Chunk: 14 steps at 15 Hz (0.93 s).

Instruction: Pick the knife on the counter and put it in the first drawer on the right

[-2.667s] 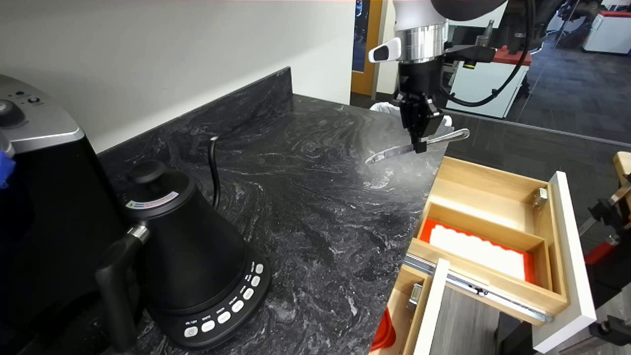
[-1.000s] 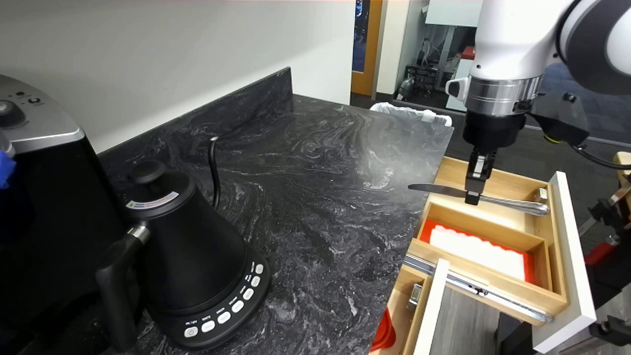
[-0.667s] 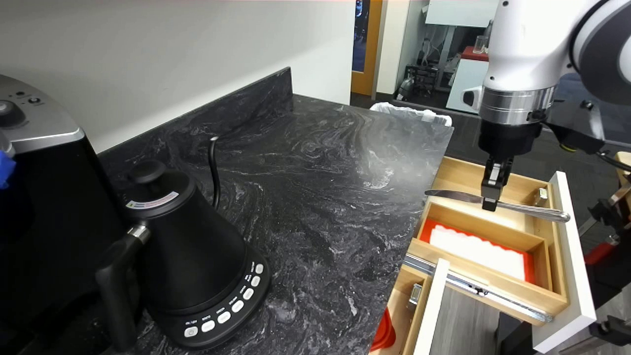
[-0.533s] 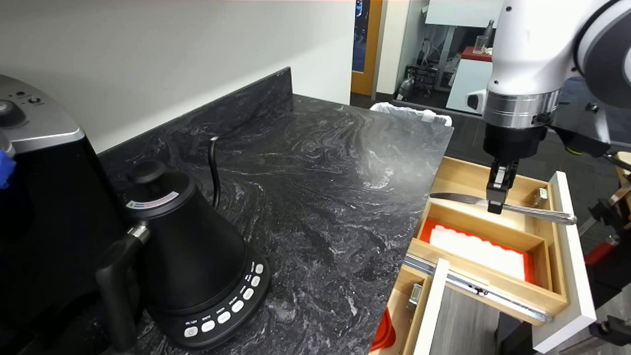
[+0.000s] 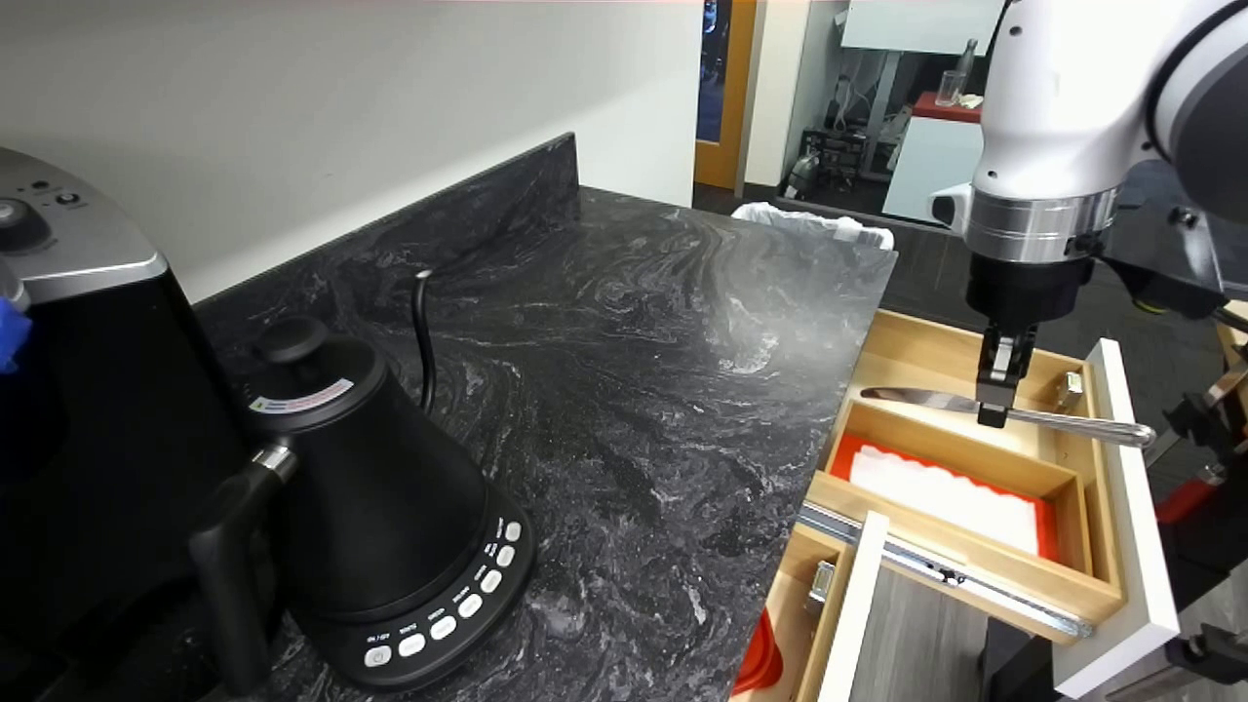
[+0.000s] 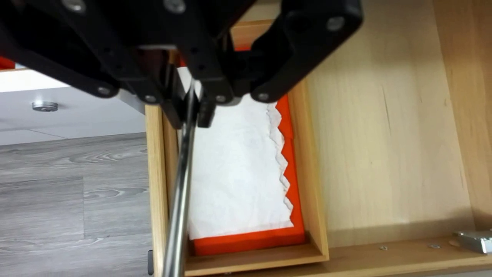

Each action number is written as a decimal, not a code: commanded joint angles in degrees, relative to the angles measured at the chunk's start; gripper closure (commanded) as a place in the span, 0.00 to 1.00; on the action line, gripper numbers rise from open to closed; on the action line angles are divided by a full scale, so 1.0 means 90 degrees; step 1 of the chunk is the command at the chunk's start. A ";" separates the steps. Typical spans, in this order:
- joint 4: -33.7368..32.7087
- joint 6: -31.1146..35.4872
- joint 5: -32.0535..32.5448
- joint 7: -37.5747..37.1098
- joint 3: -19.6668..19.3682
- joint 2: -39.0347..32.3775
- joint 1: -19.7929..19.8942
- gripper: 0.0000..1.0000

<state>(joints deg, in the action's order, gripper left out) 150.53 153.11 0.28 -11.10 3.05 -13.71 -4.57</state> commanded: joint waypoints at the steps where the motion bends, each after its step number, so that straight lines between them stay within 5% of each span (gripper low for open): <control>1: 0.0291 0.0063 0.0250 -0.0291 -0.0150 0.0361 -0.0181 0.93; 2: 0.0304 0.0088 0.0231 -0.0278 -0.0132 0.0355 -0.0166 0.62; 12: 0.0324 0.0110 0.0118 -0.0212 -0.0045 0.0348 -0.0170 0.05; 14: 0.0058 -0.0019 0.0070 -0.0085 -0.0037 0.0034 -0.0123 0.00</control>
<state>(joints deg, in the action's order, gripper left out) 151.15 153.11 1.14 -12.07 3.08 -13.43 -5.30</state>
